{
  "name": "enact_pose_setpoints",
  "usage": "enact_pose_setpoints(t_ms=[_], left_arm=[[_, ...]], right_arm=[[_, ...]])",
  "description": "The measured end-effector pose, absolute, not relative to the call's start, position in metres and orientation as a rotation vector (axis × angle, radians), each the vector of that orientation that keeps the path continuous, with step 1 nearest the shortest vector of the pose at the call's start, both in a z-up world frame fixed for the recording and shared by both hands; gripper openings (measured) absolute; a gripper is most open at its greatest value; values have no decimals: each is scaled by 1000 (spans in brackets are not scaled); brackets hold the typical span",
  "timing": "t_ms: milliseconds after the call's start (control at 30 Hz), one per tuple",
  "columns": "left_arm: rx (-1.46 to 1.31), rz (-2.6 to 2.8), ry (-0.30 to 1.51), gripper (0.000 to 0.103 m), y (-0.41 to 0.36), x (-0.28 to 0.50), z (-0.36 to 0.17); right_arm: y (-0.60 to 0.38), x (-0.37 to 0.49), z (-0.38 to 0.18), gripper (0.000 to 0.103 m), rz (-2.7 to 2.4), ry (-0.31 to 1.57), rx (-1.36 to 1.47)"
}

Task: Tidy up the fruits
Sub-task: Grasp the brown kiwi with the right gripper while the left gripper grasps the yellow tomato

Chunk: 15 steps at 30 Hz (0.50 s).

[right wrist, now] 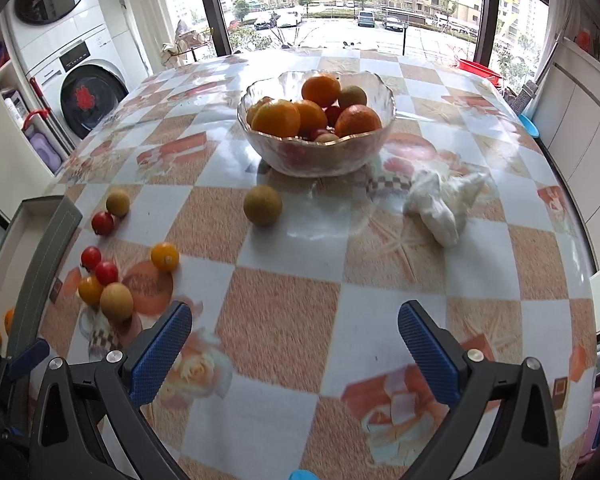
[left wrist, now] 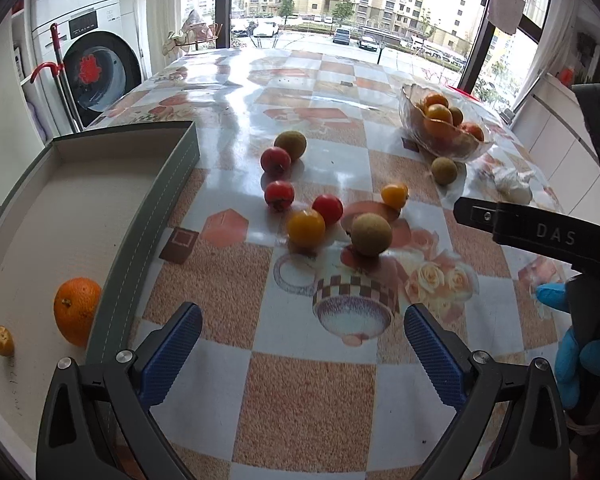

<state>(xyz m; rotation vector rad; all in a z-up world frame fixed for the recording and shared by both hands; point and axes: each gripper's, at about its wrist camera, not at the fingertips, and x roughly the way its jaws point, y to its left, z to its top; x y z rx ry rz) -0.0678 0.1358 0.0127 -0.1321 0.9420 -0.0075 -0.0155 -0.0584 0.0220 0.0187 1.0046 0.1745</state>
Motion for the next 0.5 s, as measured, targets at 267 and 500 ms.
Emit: enact_pose_setpoints(t_ms=[267,500], left_arm=[[-135,14,979,89,140,-36,9],[-83,39,971,76,134,-26,7]], right_arm=[[-27,30,12,81,165,1010,3],[-31,23,15,28,218,971,-6]])
